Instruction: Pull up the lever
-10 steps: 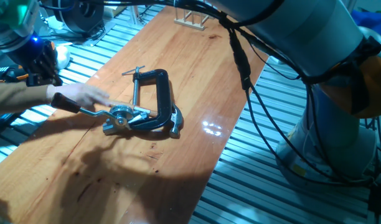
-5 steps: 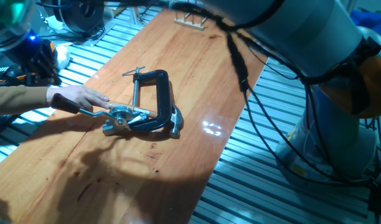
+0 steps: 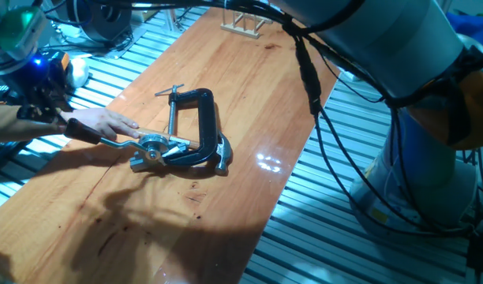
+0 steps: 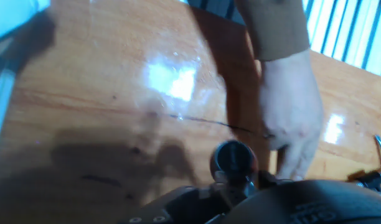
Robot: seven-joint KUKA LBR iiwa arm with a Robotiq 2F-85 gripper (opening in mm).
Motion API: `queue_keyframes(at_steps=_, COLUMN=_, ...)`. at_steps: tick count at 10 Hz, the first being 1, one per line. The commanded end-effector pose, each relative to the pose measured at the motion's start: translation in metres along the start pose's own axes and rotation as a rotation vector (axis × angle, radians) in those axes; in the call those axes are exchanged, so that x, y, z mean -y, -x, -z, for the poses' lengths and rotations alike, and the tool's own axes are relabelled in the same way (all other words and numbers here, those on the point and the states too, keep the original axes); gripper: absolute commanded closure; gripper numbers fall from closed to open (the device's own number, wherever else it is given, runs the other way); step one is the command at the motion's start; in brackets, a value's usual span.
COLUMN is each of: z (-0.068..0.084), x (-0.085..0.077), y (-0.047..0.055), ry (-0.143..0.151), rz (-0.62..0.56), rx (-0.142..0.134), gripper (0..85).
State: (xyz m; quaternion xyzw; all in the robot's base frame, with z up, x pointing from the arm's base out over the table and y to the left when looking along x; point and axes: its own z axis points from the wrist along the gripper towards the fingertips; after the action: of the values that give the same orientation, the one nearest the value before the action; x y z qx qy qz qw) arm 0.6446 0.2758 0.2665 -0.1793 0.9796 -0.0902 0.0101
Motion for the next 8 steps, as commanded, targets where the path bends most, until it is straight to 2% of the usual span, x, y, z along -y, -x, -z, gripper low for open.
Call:
queue_keyframes(at_steps=1, z=-0.001, x=0.002, y=0.003, ry=0.015, rz=0.015, rx=0.003, gripper=0.0)
queue_keyframes(at_steps=4, z=-0.009, x=0.007, y=0.012, ry=0.017, rz=0.018, rx=0.011, gripper=0.0)
queue_keyframes(at_steps=7, z=-0.018, x=0.011, y=0.020, ry=-0.014, rz=0.050, rx=0.020, gripper=0.0)
queue_keyframes(at_steps=8, z=-0.024, x=0.008, y=0.024, ry=-0.043, rz=0.077, rx=0.021, gripper=17.0)
